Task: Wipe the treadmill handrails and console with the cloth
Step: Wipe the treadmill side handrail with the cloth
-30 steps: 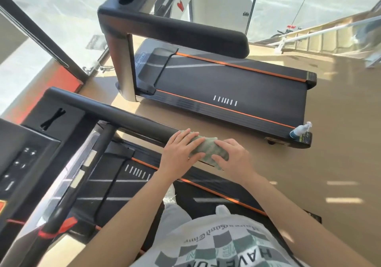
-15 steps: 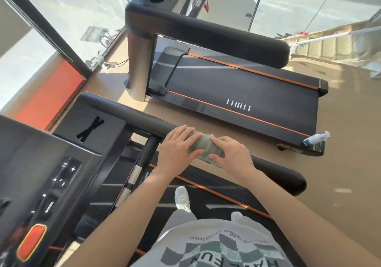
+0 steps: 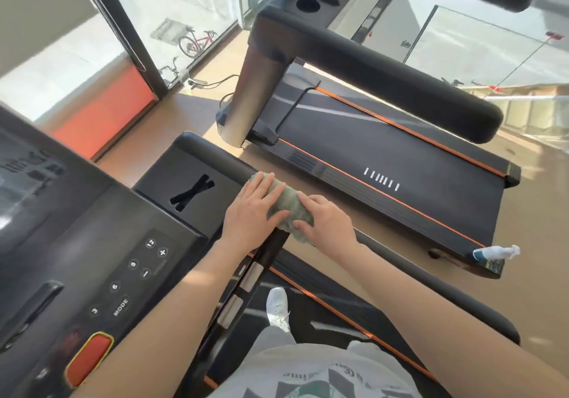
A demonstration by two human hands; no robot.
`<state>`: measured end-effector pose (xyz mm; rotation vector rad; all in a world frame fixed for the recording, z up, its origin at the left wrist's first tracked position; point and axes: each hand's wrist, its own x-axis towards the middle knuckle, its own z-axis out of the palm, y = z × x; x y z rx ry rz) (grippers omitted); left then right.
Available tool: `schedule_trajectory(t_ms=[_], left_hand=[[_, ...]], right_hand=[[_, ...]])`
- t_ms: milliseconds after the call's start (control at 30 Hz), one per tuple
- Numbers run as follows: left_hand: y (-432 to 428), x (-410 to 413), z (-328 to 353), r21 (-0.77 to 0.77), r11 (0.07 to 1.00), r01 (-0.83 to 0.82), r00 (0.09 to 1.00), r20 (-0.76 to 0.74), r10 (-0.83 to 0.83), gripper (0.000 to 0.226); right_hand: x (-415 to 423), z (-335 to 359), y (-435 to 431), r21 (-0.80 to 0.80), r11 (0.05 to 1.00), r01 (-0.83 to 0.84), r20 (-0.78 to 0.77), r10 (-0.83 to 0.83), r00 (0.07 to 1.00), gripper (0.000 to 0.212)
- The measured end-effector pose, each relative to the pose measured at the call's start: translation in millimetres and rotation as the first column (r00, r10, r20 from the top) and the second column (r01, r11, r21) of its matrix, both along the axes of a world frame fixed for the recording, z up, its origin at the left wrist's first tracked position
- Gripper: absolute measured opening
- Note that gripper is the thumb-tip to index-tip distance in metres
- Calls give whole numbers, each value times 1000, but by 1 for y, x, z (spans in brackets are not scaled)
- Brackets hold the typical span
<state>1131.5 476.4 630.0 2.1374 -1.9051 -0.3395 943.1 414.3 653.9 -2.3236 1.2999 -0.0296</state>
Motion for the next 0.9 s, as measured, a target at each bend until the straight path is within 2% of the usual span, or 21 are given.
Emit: schedule_trajectory(t_ms=[233,400,567,900], left_hand=[[12,47,1,37,992,-123,990,80,120,65],[20,66,12,134,958,-253,967,69,246,69],[22,94,22,192,912,-362,919,238,315,71],[18,144,23,277,814,-511,856,253,451,73]], right_hand=[[60,0,-15,-18,989,-146,11,146,989,69],[97,-4,-25,-25,954,-298,-9,298,955,63],[135,-6,-35,-30,901,-434,-133,426,895,61],[220,-7,-49,-46,787,-615,-276,582,765,64]])
